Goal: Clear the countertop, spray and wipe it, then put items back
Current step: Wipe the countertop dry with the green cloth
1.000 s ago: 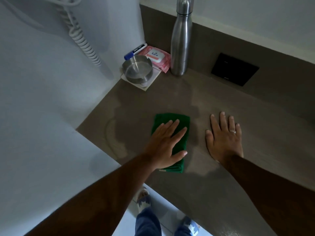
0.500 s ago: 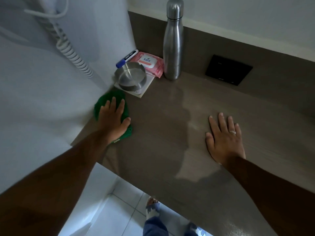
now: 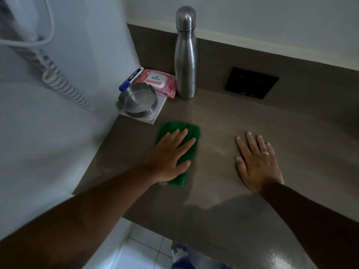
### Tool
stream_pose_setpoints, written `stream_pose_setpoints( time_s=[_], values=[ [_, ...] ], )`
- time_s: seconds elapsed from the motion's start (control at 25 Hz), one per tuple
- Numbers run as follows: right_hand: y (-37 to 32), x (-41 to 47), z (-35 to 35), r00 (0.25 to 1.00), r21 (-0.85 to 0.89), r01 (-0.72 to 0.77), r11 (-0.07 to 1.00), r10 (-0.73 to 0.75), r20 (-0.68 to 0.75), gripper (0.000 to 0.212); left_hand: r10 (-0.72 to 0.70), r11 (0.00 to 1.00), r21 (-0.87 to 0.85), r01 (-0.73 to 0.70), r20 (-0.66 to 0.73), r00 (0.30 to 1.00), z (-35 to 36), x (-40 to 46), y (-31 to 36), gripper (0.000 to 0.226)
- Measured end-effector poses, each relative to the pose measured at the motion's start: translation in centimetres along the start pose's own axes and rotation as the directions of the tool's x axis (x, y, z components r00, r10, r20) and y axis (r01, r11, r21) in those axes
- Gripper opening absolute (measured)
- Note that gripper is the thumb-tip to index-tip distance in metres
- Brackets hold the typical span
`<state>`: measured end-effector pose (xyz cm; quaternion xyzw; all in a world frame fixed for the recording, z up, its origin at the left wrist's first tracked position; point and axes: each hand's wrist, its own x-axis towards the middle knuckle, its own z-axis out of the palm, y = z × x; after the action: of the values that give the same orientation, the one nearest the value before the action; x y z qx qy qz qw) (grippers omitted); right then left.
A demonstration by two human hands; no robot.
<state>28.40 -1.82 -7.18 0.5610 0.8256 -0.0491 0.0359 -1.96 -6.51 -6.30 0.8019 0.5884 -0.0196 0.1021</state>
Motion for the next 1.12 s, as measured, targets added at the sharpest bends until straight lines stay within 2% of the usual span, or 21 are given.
stream_pose_setpoints(
  time_s=[0.08,0.16,0.2,0.36,0.48,0.56,0.64,0.72,0.76,0.88,0.96,1.04,1.08,1.12],
  values=[
    [0.1,0.0,-0.1,1.0,-0.006,0.005,1.0,-0.005,-0.001,0.063,-0.117,0.993,-0.012,0.117,-0.009,0.993,-0.9,6.0,2.0,0.071],
    [0.3,0.0,-0.3,1.0,-0.002,0.007,1.0,-0.007,0.01,0.063,-0.184,0.983,-0.02,0.183,-0.013,0.983,-1.5,7.9,3.4,0.073],
    [0.2,0.0,-0.3,1.0,0.001,0.01,1.0,-0.01,0.015,0.063,-0.154,0.988,-0.003,0.154,-0.01,0.988,-1.3,7.0,3.7,0.073],
    [0.3,0.1,-0.2,1.0,-0.007,0.022,1.0,-0.022,0.016,0.064,0.17,0.985,-0.016,-0.17,0.008,0.985,0.9,-5.3,3.9,0.074],
    [0.4,0.1,0.1,1.0,-0.01,0.015,1.0,-0.015,0.006,0.063,0.311,0.95,-0.019,-0.31,0.035,0.95,1.3,-10.8,-0.5,0.072],
    [0.4,0.1,0.1,1.0,-0.013,0.021,1.0,-0.021,0.014,0.063,0.207,0.978,0.018,-0.208,0.047,0.977,0.5,-9.4,-3.8,0.071],
    [0.4,0.1,0.3,1.0,-0.016,0.019,1.0,-0.019,0.008,0.063,-0.02,0.999,0.03,0.02,0.011,1.0,-0.5,-4.7,-4.8,0.071],
    [0.5,0.1,0.4,1.0,-0.005,0.008,1.0,-0.008,0.009,0.063,-0.225,0.973,0.047,0.226,-0.029,0.974,-0.8,1.0,-2.8,0.075],
    [0.5,0.1,0.4,1.0,0.001,0.004,1.0,-0.004,0.011,0.063,-0.279,0.959,0.039,0.28,-0.042,0.959,-0.7,3.5,-0.8,0.074],
    [0.4,0.1,-0.1,0.999,0.087,0.035,0.996,-0.035,-0.004,0.061,-0.322,0.945,-0.075,0.319,-0.028,0.946,-0.4,8.0,7.0,0.075],
    [0.7,-0.5,-0.8,0.998,0.318,0.011,0.948,0.009,-0.062,0.062,-0.284,0.938,-0.202,0.281,0.016,0.959,-0.1,8.2,11.8,0.075],
    [0.9,-1.0,-1.8,0.984,0.551,-0.07,0.831,0.148,-0.098,0.063,-0.229,0.883,-0.414,0.222,0.034,0.973,-0.8,6.8,13.0,0.073],
    [0.4,-0.9,-2.3,0.974,0.581,-0.092,0.809,0.195,-0.117,0.063,-0.238,0.847,-0.49,0.206,-0.003,0.971,-1.2,5.7,11.9,0.072],
    [-0.8,-0.4,-2.8,0.971,0.561,-0.087,0.823,0.197,-0.138,0.064,-0.282,0.843,-0.491,0.221,-0.054,0.958,-1.5,4.5,10.1,0.071]
  ],
)
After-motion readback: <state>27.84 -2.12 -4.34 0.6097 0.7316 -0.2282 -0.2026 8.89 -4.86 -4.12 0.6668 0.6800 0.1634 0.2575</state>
